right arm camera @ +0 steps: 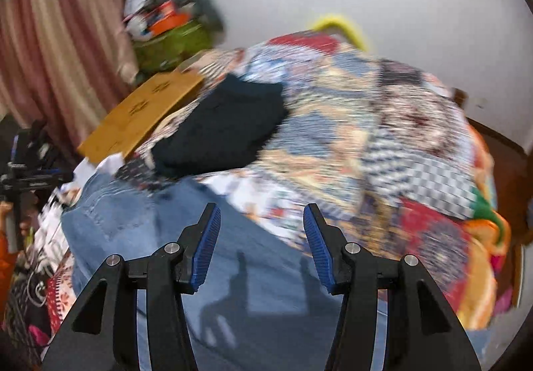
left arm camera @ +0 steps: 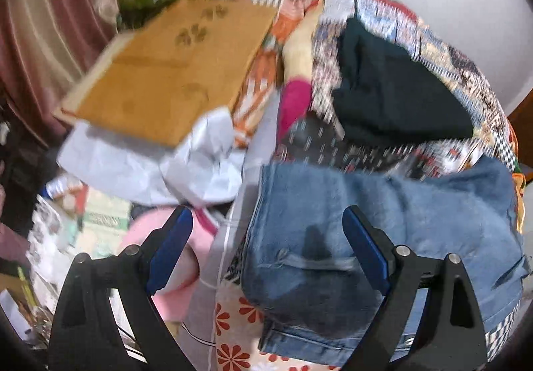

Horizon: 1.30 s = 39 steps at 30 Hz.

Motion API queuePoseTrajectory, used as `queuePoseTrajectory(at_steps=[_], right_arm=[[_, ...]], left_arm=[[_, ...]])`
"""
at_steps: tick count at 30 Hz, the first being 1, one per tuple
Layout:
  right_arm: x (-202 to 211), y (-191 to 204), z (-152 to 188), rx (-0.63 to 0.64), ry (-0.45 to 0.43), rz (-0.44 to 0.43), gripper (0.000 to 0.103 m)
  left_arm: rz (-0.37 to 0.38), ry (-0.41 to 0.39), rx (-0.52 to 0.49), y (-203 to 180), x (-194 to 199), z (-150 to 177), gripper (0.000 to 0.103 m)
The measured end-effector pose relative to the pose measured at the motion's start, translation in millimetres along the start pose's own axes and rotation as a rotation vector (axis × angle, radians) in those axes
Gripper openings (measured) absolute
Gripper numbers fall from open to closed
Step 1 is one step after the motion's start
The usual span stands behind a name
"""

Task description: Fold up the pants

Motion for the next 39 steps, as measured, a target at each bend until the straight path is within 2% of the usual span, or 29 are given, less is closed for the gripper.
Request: queuePoseTrajectory(at_steps=[3, 6, 8, 12, 13, 14, 15, 16, 17, 21, 25, 27, 31, 36, 37, 39], right_arm=[[-35.8, 21.9, -4.5, 0.036, 0.069, -0.055, 0.048], [-61.5, 34.4, -3.9, 0.054, 0.128, -0.092, 0.05], [-77.9, 41.9, -4.5, 0.055, 0.167, -0.113, 0.059], [-106.7, 43.6, -5.6, 0.014, 0.222, -0.147, 0.06], [-111.4, 42.4, -6.4, -0.011, 0.223, -0.166, 0.06], [-116.3, 40.4, -6.8, -0.044, 0.225, -0.188, 0.056], [-120.7, 38.6, -6.6, -0.074, 0.23, -0.205, 0.034], [-124.5, 39.3, -6.5, -0.085, 0.239, -0.214, 0.019], [-128.1, 40.1, -4.4, -0.093, 0.261, -0.224, 0.018], [-119.1, 49.9, -7.9, -0.031, 0.2, -0.188, 0.015], [-105.4, 51.4, -26.0, 0.036, 0.12, -0.134, 0.012], [-100.0, 44.7, -39.9, 0.031, 0.077, -0.119, 0.011], [-103.4, 28.1, -67.8, 0.013, 0.033, -0.101, 0.011], [-140.0, 19.8, -67.0, 0.0, 0.178, -0.059, 0.016], [-138.5, 18.1, -66.6, -0.01, 0.18, -0.058, 0.016], [-123.1, 15.2, -65.6, -0.034, 0.144, -0.073, 0.032]], left_arm=[[0.036, 0.063, -0.002, -2.9, -25.7, 12.9, 0.088], [0.13, 0.105, 0.009, -12.6, -42.2, 23.2, 0.075], [0.209, 0.138, 0.026, -21.7, -49.6, 27.5, 0.059], [0.206, 0.116, 0.018, -26.8, -43.7, 30.0, 0.054], [0.203, 0.114, 0.019, -25.8, -42.1, 29.9, 0.045], [0.215, 0.117, 0.022, -26.5, -38.5, 30.6, 0.017], [0.21, 0.126, 0.027, -26.3, -35.0, 31.4, 0.011], [0.196, 0.117, 0.029, -24.0, -31.6, 31.8, 0.011], [0.194, 0.103, 0.026, -22.8, -26.6, 31.9, 0.01], [0.1, -0.009, -0.004, -15.3, 0.6, 24.5, 0.009], [0.006, -0.132, -0.014, -2.9, 33.4, 8.2, 0.008], [-0.011, -0.15, -0.022, 1.0, 39.9, 4.4, 0.008], [-0.023, -0.109, -0.037, -0.5, 21.2, 2.9, 0.009], [-0.063, -0.006, -0.055, -10.4, -22.1, 0.8, 0.01], [-0.052, 0.014, -0.041, -9.5, -23.3, -0.5, 0.013], [-0.033, 0.01, -0.025, -9.4, -16.0, -0.9, 0.03]])
Point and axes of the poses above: each gripper's, at about its wrist camera, not at the fingertips, and x roughly against the way its jaws point, y to its left, z to its underside, the point moved 5 cm from there along -x, roughly the way its jaws point, and after that the axes turned 9 degrees about -z, right-handed, at the moved point
